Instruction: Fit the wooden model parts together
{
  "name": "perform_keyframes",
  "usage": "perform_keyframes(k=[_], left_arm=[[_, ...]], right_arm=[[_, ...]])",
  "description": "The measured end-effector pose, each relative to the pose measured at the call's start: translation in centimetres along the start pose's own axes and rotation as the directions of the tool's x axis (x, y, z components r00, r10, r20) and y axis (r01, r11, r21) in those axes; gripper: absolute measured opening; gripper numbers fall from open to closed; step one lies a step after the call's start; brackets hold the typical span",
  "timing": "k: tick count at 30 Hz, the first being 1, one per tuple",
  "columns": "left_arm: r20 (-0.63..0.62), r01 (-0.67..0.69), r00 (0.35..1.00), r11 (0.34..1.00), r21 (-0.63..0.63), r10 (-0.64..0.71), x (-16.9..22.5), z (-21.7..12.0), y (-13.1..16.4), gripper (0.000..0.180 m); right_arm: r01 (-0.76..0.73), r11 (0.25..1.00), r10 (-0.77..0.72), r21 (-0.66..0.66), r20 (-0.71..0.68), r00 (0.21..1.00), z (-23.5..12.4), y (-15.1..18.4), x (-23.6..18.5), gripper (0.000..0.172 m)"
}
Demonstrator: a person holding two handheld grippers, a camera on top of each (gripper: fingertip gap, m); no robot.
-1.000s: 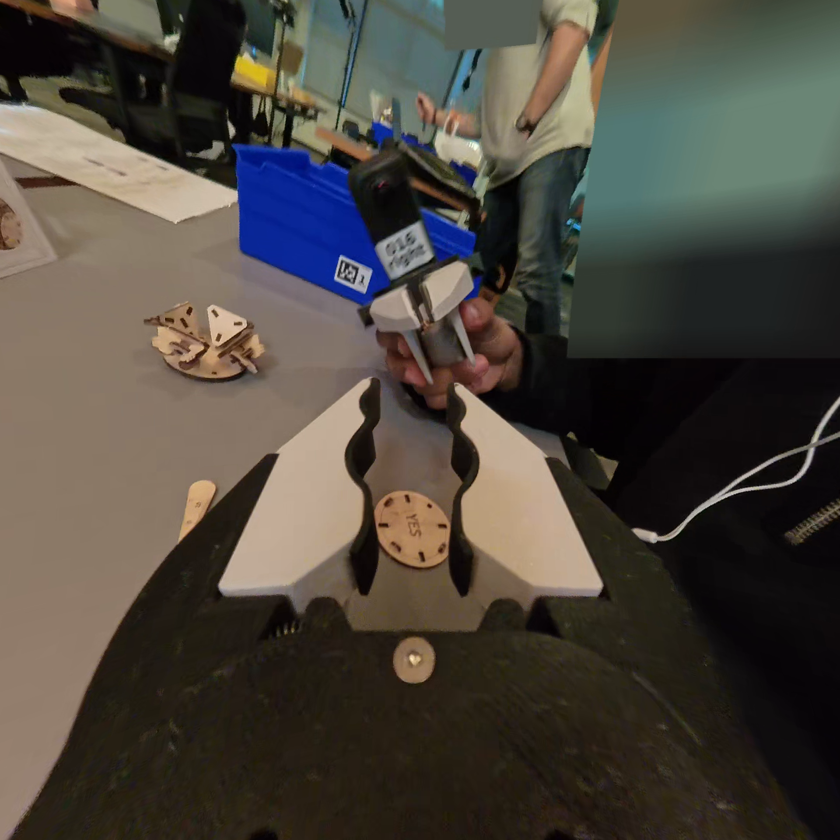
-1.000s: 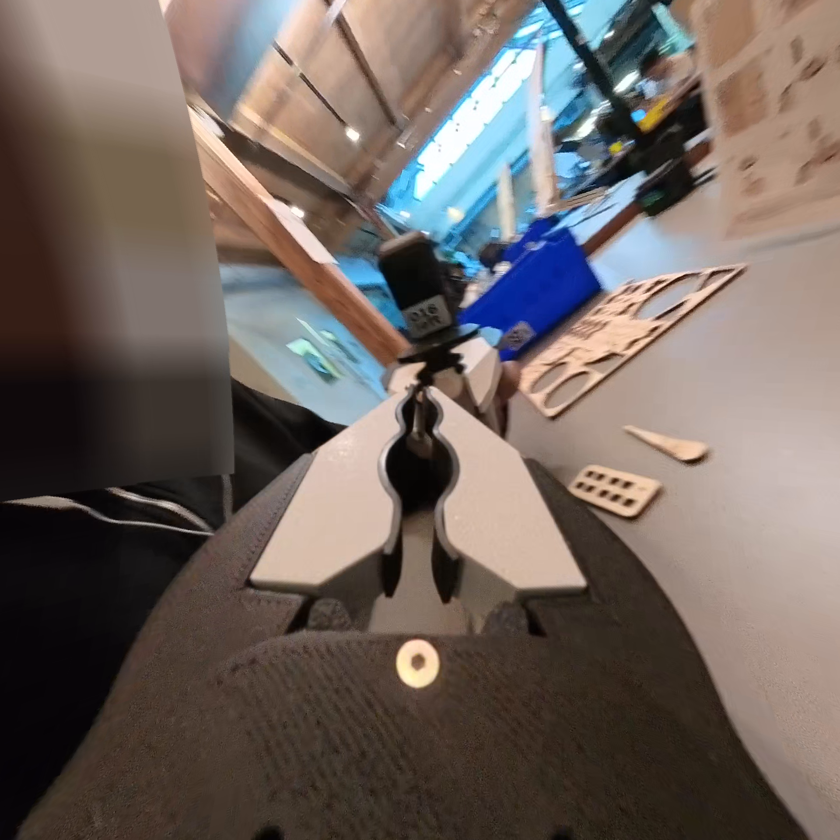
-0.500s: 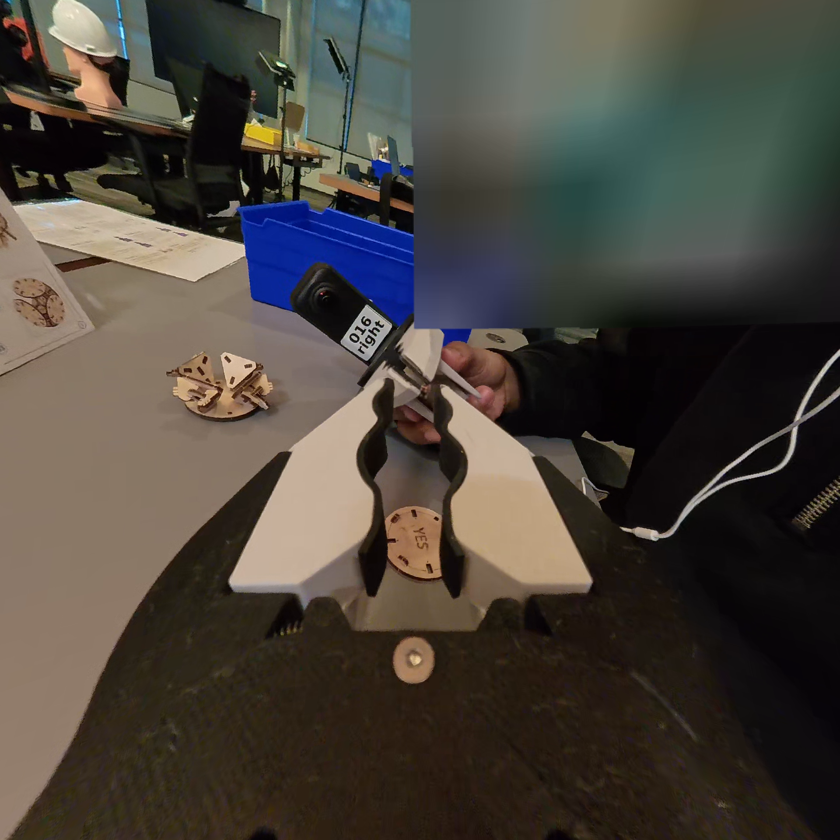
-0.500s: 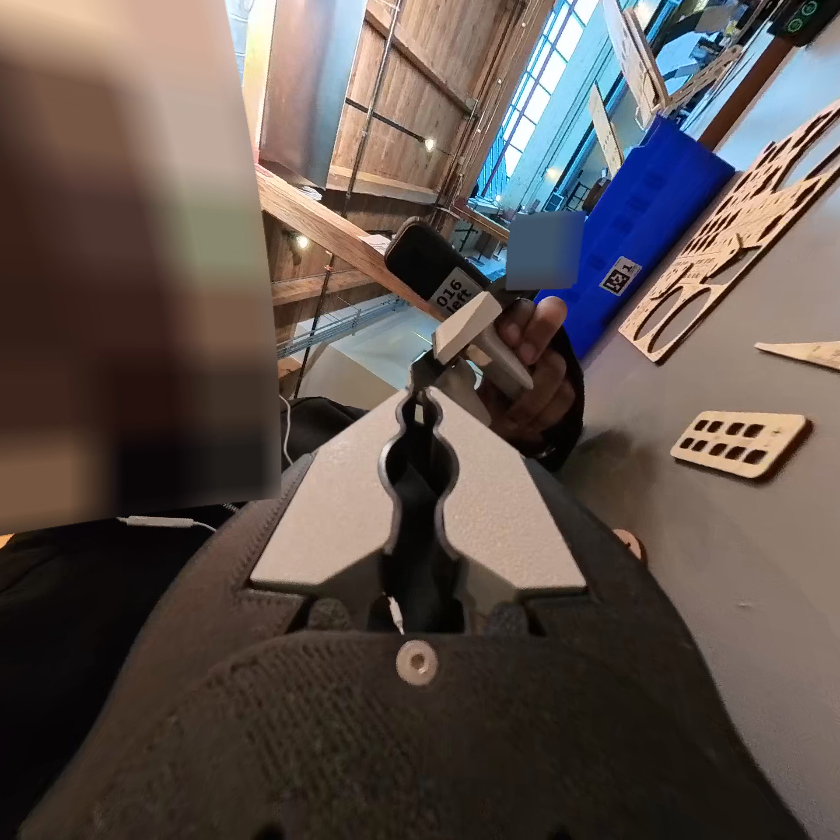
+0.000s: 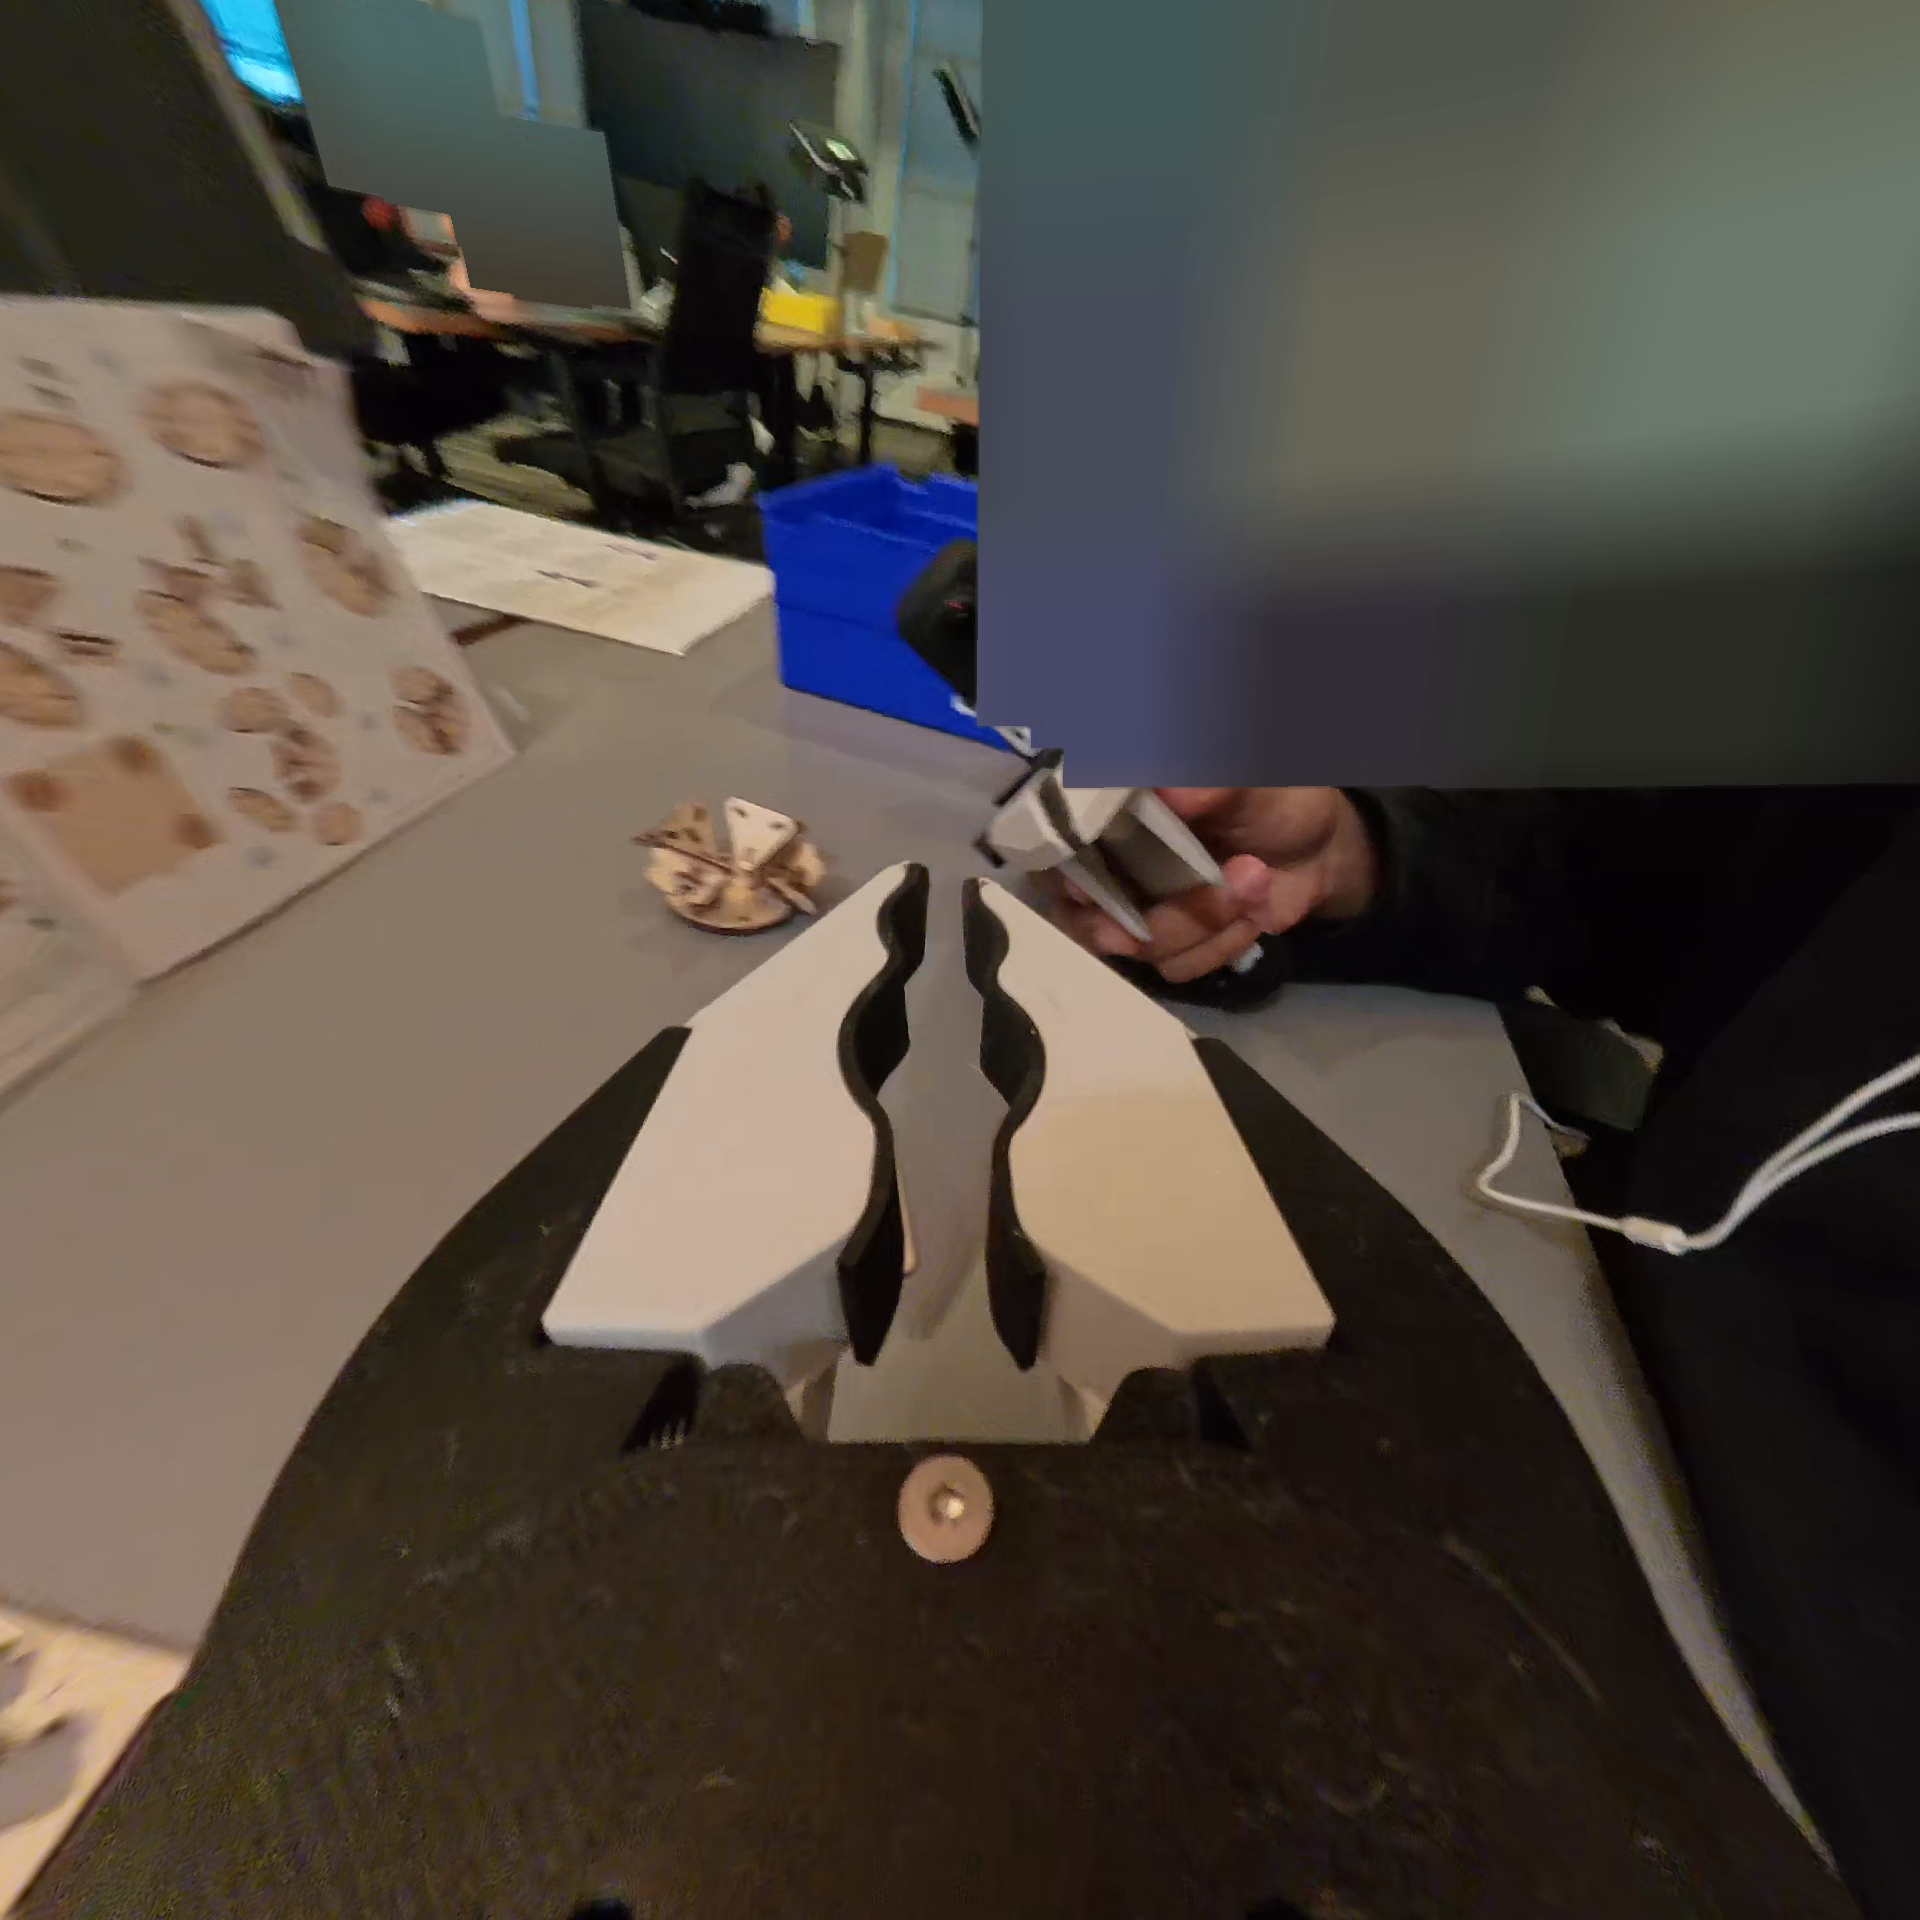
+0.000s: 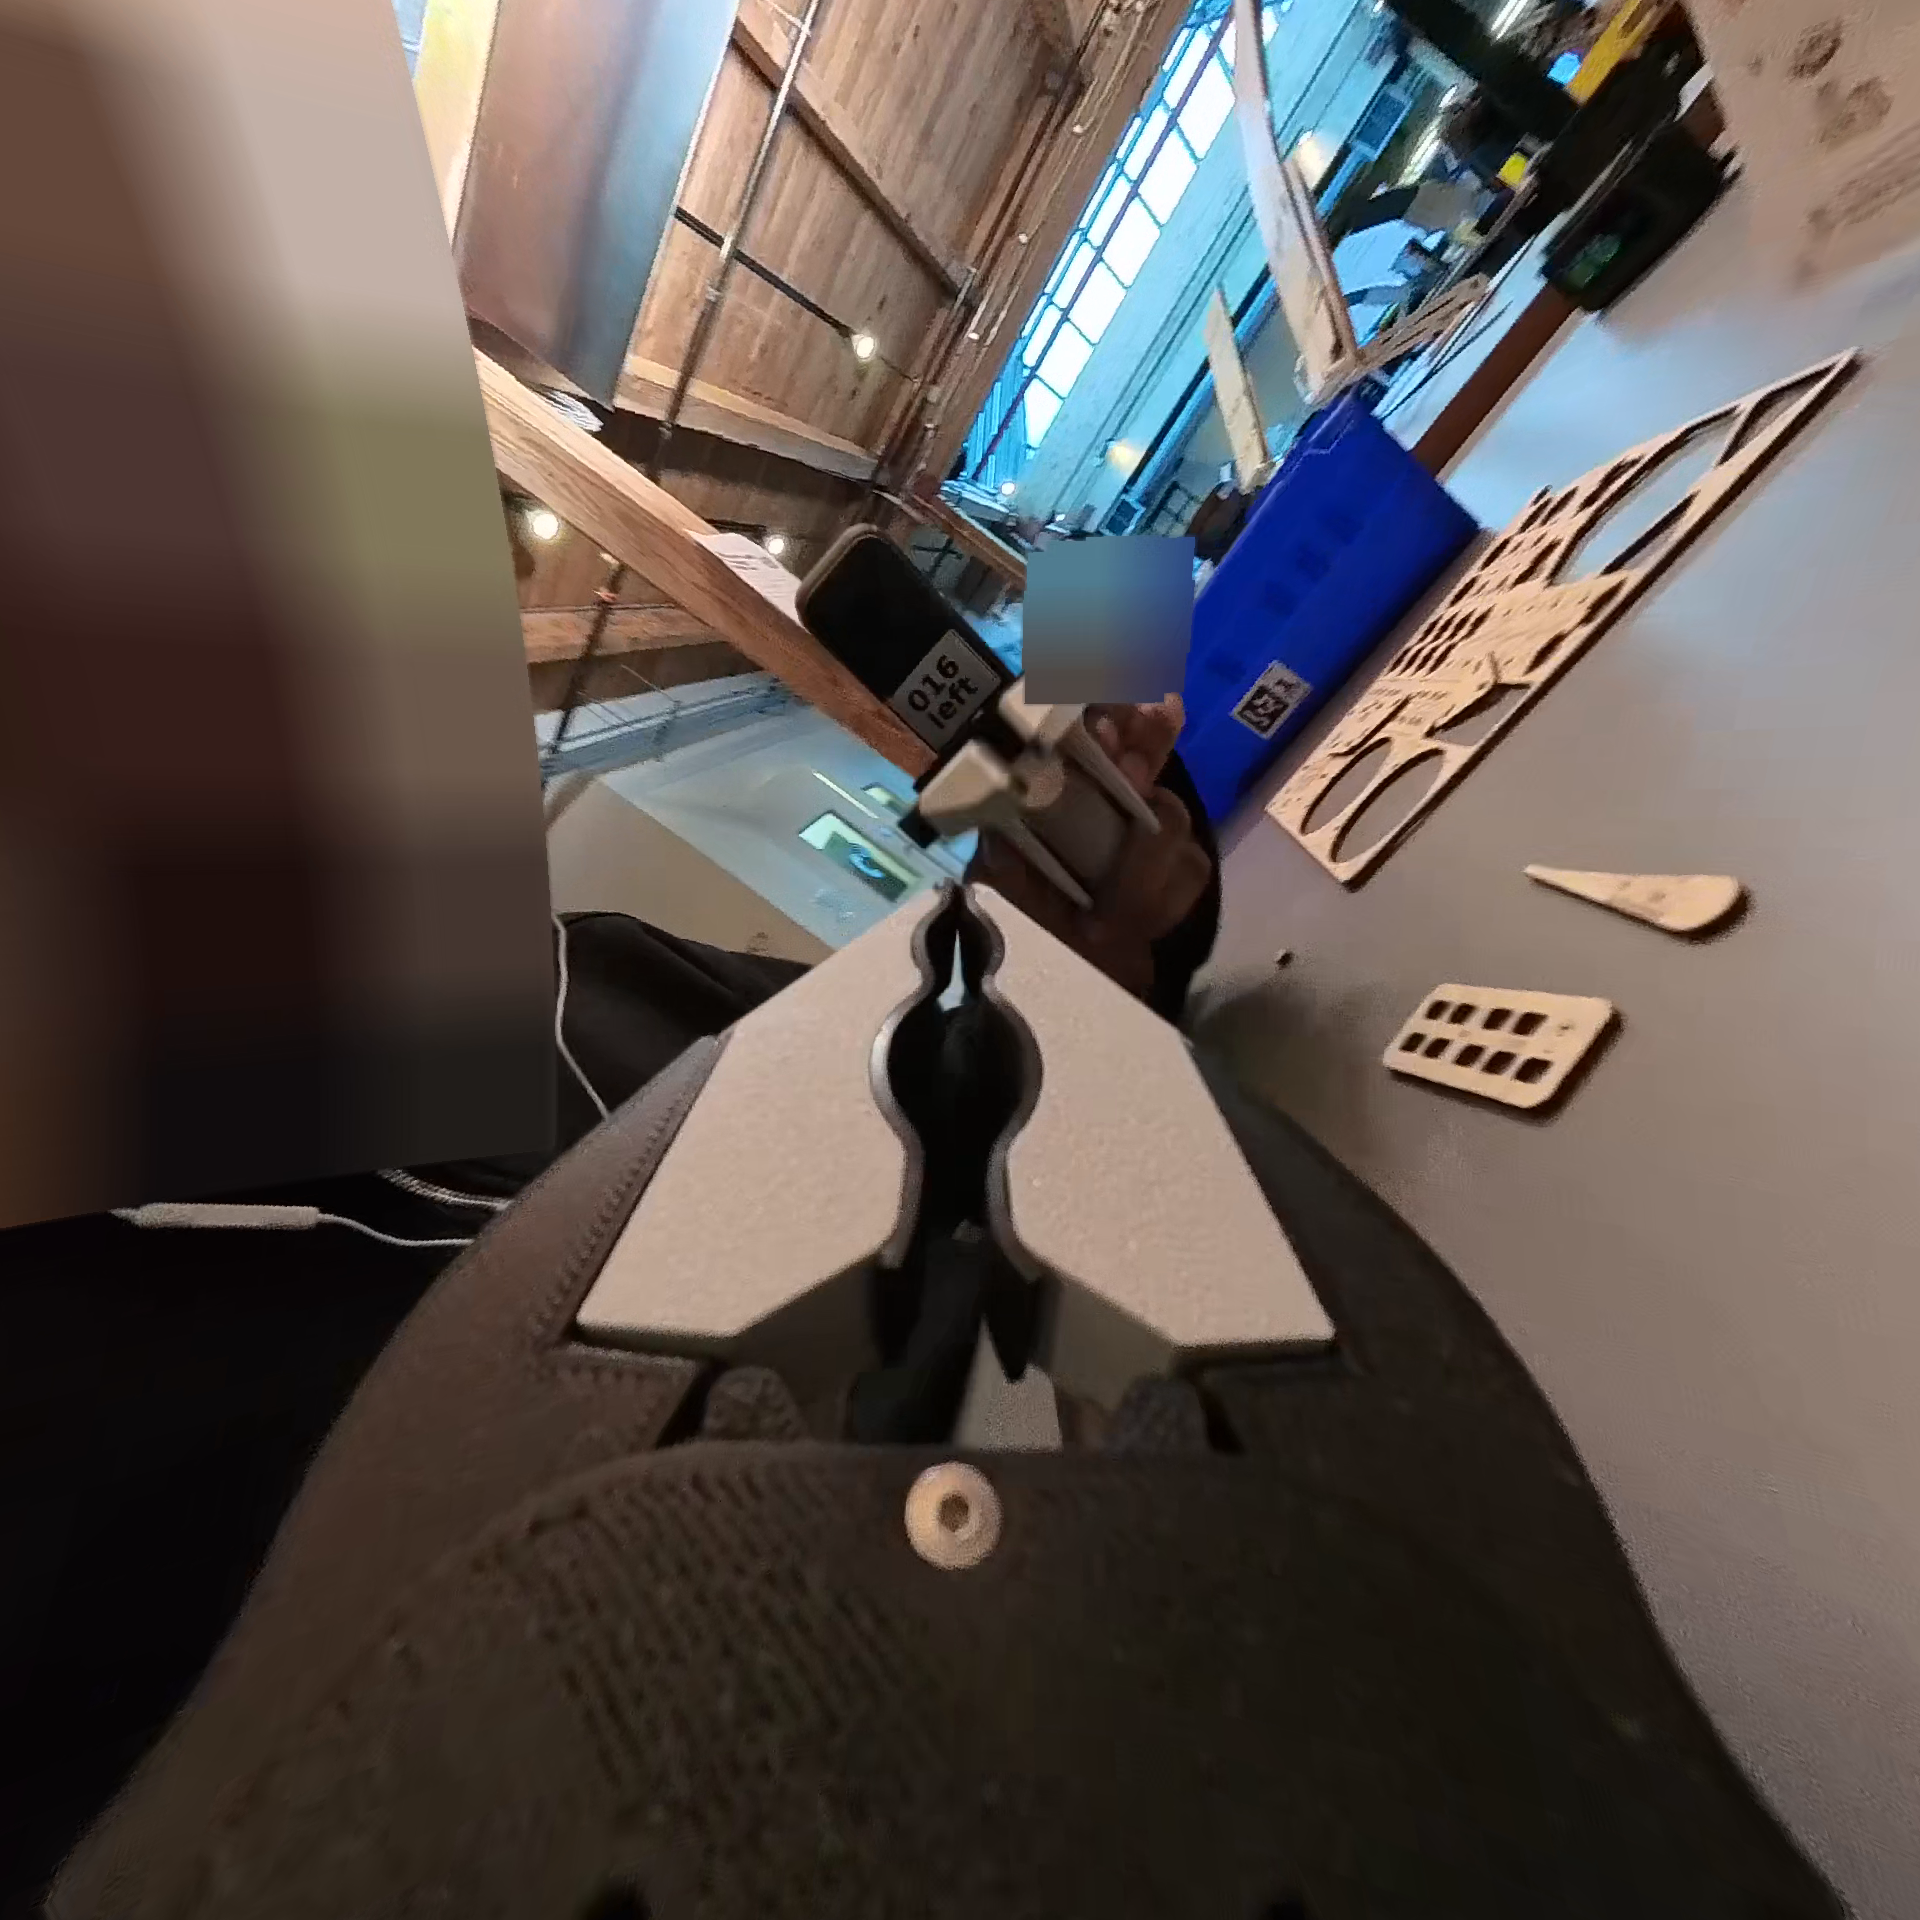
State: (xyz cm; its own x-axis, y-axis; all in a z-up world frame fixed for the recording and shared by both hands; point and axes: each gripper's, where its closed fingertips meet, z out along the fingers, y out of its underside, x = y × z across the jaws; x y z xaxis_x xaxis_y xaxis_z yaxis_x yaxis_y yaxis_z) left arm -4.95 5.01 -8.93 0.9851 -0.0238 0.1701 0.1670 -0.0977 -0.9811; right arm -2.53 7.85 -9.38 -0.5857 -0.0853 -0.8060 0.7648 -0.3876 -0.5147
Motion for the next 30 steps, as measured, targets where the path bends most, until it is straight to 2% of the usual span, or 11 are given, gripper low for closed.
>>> perform_keyframes(k=[4, 7, 9, 10, 12, 15, 17, 18, 22, 27, 30], left_arm=[[0.119, 0.001, 0.993, 0.994, 0.106, -0.014, -3.0, -3.7, -2.6, 0.002], [0.246, 0.008, 0.969, 0.996, 0.094, -0.031, -4.9, -6.4, -2.3, 0.003], [0.249, 0.054, 0.966, 0.996, 0.074, -0.071, -4.4, -7.8, -1.8, 0.004], [0.247, 0.084, 0.965, 0.996, 0.033, -0.090, -4.1, -8.2, -0.9, 0.004], [0.244, 0.172, 0.960, 0.976, -0.133, -0.136, -3.4, -9.0, 2.4, 0.003], [0.326, 0.308, 0.928, 0.866, -0.393, -0.182, -2.2, -10.4, 8.4, 0.002], [0.398, 0.371, 0.900, 0.790, -0.488, -0.177, -1.5, -10.9, 11.5, 0.003], [0.422, 0.376, 0.893, 0.774, -0.509, -0.157, -1.2, -11.0, 12.4, 0.005], [0.493, 0.348, 0.867, 0.798, -0.492, -0.074, -1.4, -10.7, 13.1, 0.009], [0.460, 0.411, 0.867, 0.793, -0.449, -0.189, -1.6, -9.9, 12.9, 0.000], [0.444, 0.410, 0.873, 0.795, -0.446, -0.201, -1.7, -9.6, 12.8, 0.000]], right_arm=[[0.096, 0.995, -0.096, 0.001, -0.054, 0.994, -0.3, -0.6, -0.3, 0.000], [0.153, 0.988, -0.155, -0.021, -0.096, 0.983, -0.4, -0.5, -0.1, 0.000], [0.172, 0.984, -0.176, -0.039, -0.120, 0.977, -0.3, -0.3, 0.2, 0.000], [0.177, 0.983, -0.182, -0.045, -0.129, 0.975, -0.3, -0.2, 0.4, 0.000], [0.180, 0.982, -0.186, -0.055, -0.139, 0.973, -0.3, -0.1, 0.6, 0.000], [0.179, 0.982, -0.186, -0.063, -0.147, 0.971, -0.2, 0.1, 0.9, 0.000], [0.171, 0.983, -0.179, -0.059, -0.152, 0.972, -0.2, 0.0, 0.9, 0.000], [0.167, 0.985, -0.173, -0.050, -0.146, 0.974, -0.2, -0.1, 0.7, 0.000], [0.179, 0.983, -0.183, -0.035, -0.139, 0.973, -0.2, -0.4, 0.2, 0.000], [0.184, 0.982, -0.189, -0.044, -0.143, 0.972, -0.1, -0.3, 0.2, 0.000], [0.195, 0.979, -0.201, -0.054, -0.153, 0.968, -0.1, -0.2, 0.3, 0.000]])
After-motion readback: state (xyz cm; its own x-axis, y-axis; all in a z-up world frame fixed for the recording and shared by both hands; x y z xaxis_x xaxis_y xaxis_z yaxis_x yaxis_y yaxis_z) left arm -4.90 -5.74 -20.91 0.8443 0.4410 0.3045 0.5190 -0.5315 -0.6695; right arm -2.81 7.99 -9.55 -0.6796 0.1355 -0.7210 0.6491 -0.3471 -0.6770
